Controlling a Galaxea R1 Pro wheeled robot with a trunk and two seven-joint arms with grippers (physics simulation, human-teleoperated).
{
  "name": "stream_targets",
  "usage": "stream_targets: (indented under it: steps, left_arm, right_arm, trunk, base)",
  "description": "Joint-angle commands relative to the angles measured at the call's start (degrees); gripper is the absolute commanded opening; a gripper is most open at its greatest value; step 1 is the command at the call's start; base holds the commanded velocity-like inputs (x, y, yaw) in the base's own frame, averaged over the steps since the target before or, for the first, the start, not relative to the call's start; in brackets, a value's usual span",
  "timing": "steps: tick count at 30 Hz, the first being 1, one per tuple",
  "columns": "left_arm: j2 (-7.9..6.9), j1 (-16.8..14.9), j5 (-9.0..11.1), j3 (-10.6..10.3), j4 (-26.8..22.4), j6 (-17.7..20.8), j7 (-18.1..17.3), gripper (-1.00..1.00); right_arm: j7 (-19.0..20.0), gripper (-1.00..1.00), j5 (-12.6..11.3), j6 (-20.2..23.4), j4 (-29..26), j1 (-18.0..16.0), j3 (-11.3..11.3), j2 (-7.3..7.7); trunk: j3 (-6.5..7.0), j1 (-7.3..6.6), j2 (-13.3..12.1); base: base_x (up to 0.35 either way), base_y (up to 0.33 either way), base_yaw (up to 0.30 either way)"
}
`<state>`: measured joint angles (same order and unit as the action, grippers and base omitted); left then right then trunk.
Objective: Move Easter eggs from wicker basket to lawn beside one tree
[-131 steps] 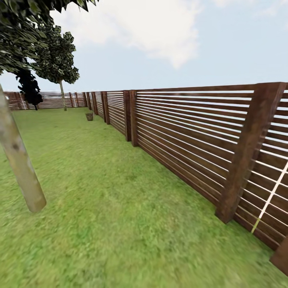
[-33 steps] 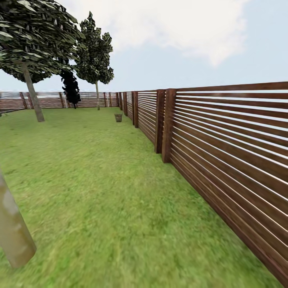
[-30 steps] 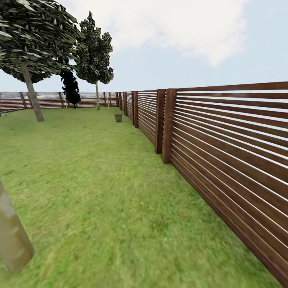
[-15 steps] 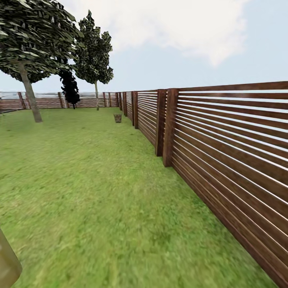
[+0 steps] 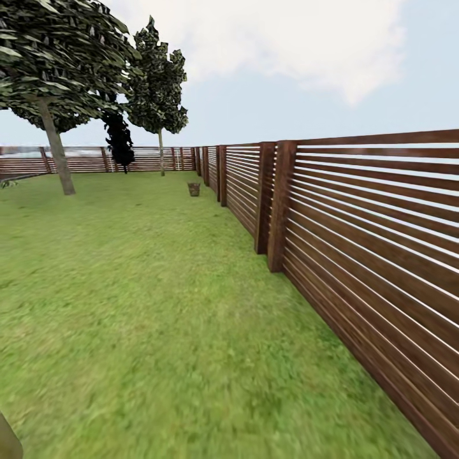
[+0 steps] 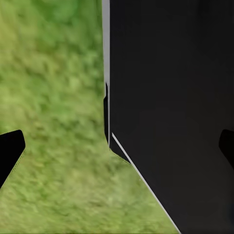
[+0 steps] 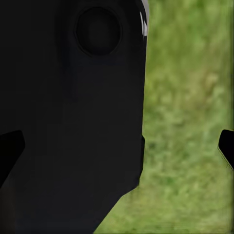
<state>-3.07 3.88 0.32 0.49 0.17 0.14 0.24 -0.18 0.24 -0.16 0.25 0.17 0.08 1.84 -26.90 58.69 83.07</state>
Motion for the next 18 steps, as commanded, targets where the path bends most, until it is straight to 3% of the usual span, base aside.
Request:
stream_targets:
  steps: [1, 18]
  left_arm:
    - [0.00, -0.01, 0.03, 0.04, 0.00, 0.01, 0.03, 1.00]
    - [0.00, -0.01, 0.03, 0.04, 0.00, 0.03, 0.03, 1.00]
  right_arm:
    - [-0.04, 1.00, 0.03, -0.01, 0.01, 0.00, 0.01, 0.00]
    - [0.00, 1.00, 0.03, -0.02, 0.01, 0.00, 0.01, 0.00]
  trunk:
    - [-0.03, 0.04, 0.01]
    - [-0.03, 0.04, 0.01]
  base:
    - [0.348, 0.000, 0.005]
    - [0.348, 0.000, 0.000]
